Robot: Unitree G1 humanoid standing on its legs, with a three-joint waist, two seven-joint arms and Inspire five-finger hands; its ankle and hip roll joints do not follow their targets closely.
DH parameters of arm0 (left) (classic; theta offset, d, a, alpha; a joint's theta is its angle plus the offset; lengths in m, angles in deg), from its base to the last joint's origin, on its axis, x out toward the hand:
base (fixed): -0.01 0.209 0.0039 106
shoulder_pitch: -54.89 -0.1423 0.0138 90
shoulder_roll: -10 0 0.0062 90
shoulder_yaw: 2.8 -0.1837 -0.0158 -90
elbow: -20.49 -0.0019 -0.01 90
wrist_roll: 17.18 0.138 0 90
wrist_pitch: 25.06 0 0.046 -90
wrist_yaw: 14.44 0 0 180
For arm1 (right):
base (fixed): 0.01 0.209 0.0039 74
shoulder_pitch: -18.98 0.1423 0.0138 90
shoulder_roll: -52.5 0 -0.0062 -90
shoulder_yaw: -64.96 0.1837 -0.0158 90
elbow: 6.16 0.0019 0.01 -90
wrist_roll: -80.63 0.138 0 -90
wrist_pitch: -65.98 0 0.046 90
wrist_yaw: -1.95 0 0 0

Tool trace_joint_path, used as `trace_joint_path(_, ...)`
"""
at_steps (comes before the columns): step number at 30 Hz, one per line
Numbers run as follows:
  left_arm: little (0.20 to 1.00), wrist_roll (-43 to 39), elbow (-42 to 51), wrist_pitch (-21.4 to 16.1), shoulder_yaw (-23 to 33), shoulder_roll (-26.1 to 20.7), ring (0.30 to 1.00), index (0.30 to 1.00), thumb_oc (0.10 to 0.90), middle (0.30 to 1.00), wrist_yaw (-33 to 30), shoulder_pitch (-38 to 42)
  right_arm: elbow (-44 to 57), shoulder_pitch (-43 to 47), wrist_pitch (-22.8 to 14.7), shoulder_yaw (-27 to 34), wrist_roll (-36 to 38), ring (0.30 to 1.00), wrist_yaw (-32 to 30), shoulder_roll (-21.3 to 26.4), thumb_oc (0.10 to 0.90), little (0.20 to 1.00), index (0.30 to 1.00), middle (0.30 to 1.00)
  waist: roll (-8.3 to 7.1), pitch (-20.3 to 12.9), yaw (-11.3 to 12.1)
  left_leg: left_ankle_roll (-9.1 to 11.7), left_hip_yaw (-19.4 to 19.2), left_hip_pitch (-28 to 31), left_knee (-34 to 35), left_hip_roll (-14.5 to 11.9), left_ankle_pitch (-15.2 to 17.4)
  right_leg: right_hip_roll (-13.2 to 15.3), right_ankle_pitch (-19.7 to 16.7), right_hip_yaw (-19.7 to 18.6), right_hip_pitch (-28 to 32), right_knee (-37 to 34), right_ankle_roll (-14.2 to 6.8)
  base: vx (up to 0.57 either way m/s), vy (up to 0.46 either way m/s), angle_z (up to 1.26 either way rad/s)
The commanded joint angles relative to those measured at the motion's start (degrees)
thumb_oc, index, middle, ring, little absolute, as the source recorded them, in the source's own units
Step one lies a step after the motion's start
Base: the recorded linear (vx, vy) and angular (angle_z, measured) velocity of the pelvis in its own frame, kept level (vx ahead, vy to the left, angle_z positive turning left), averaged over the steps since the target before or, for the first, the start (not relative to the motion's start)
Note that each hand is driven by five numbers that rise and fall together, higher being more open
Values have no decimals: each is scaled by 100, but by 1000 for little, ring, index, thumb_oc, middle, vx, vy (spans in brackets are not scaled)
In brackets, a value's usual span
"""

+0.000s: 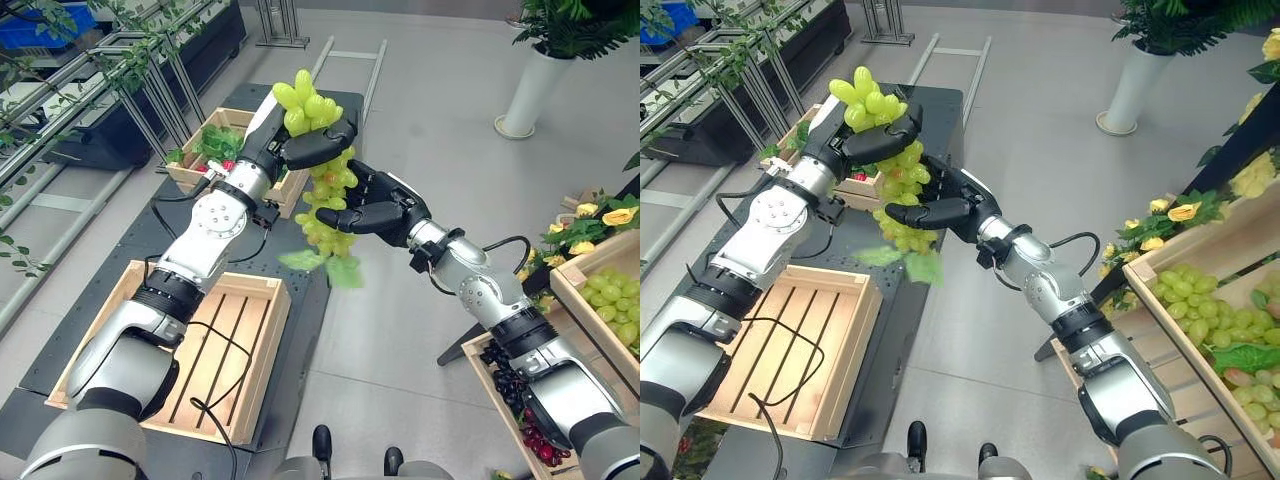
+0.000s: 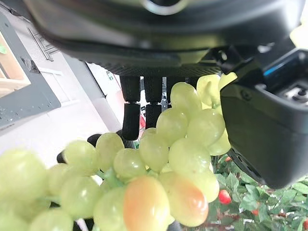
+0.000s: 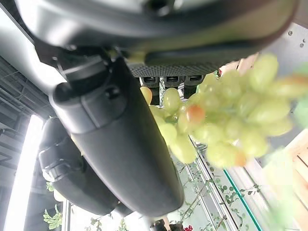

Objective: Pick up the fruits from the basket on one side to the basket on the other side

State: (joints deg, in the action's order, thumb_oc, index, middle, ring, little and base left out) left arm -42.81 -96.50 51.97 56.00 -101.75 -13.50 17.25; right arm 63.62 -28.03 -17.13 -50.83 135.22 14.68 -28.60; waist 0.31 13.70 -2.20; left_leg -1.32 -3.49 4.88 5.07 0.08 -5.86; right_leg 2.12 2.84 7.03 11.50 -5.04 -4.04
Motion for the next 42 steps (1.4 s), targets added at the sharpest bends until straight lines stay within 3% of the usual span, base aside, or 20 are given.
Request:
trace_joint_path(1,300,-547,-290,-367,77,329,300,300,400,300,-2,1094,-102,648,-319,-148,280,900,206,-363,800,900,900,900,28,-1103,15,94,61,281,-7,275,955,-203,-77,-90,-424,4,147,0,0,0)
trace_joint_path(15,300,-774,15,-195,-47,510,300,300,400,300,236,1151,-335,849,-274,-361,441,900,265,-531,800,900,900,900,9,-1149,84,106,81,287,-7,243,964,-220,-34,-29,-392,4,165,0,0,0)
trace_joint_path(16,300,-787,33,-182,-48,505,300,300,400,300,221,1165,-339,854,-320,-363,476,446,248,-539,497,446,446,446,10,-1150,87,106,83,287,-7,242,965,-221,-31,-26,-391,4,167,0,0,0)
trace_joint_path(17,300,-792,44,-170,-54,504,300,300,400,300,200,1177,-339,857,-353,-357,514,300,237,-548,400,300,300,300,10,-1149,89,106,86,288,-7,241,965,-223,-28,-23,-389,4,169,0,0,0)
trace_joint_path(36,300,-551,-477,20,117,630,300,300,400,300,-148,928,-363,666,-891,-114,668,300,-69,-811,400,300,300,300,32,-1107,70,105,88,318,-7,219,971,-219,-26,-32,-363,4,171,0,0,0)
trace_joint_path(37,359,-543,-493,29,122,625,359,359,439,359,-159,923,-359,664,-891,-107,674,300,-75,-806,400,300,300,300,33,-1108,69,106,87,317,-7,218,972,-219,-27,-33,-364,4,170,0,0,0)
trace_joint_path(38,691,-548,-563,63,144,617,691,691,660,691,-198,914,-363,655,-909,-87,656,300,-103,-810,400,300,300,300,36,-1102,65,107,77,314,-7,216,968,-215,-34,-37,-371,4,165,0,0,0)
trace_joint_path(39,900,-539,-591,86,149,614,900,900,800,900,-225,912,-368,643,-923,-82,636,300,-103,-818,400,300,300,300,38,-1101,64,106,75,314,-7,218,968,-215,-35,-39,-373,4,164,0,0,0)
trace_joint_path(42,900,-389,-785,116,213,608,900,900,800,900,-416,870,-389,626,-931,-56,519,300,-143,-782,400,300,300,300,41,-1089,45,108,53,310,-7,211,970,-214,-39,-51,-384,4,159,0,0,0)
